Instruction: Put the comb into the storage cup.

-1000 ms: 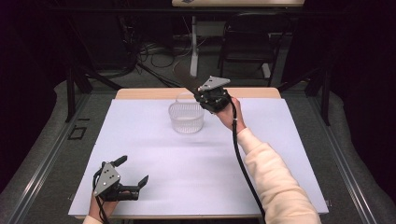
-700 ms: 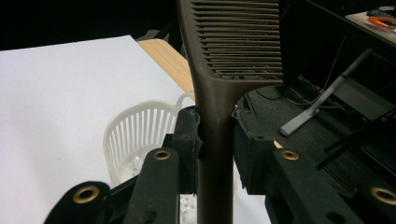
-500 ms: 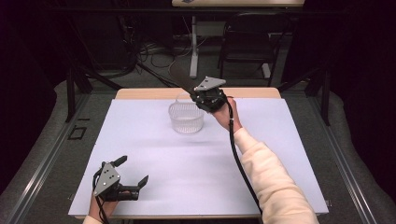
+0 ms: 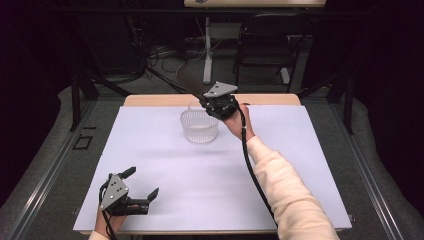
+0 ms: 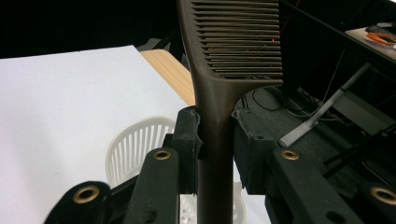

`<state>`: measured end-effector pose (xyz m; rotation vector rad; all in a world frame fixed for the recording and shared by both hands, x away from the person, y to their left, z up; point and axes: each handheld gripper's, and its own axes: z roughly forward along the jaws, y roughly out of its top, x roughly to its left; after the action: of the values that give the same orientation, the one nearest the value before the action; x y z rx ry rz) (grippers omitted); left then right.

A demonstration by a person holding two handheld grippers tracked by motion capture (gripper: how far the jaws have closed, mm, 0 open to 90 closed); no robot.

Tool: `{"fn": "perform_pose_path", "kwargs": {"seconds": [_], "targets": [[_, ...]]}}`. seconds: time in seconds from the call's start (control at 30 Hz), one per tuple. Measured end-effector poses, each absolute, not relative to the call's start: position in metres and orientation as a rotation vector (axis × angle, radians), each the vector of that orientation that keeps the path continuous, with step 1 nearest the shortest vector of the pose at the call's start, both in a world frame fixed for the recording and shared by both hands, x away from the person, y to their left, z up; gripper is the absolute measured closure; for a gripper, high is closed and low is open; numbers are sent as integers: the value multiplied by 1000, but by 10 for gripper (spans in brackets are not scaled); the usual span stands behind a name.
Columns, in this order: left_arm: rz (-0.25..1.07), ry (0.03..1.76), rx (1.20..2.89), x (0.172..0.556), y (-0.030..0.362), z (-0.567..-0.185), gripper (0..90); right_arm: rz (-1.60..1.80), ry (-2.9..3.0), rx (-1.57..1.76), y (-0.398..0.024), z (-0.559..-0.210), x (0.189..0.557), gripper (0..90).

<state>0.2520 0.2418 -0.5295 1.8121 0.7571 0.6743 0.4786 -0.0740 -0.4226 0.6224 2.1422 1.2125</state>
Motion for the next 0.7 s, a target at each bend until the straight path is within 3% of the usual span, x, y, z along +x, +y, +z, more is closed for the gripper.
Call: {"fn": "perform_pose_path", "kwargs": {"seconds": [0.7], "targets": [[677, 760, 1813, 252, 242, -530, 0, 1228, 2120, 606, -60, -431, 484, 726]]}}
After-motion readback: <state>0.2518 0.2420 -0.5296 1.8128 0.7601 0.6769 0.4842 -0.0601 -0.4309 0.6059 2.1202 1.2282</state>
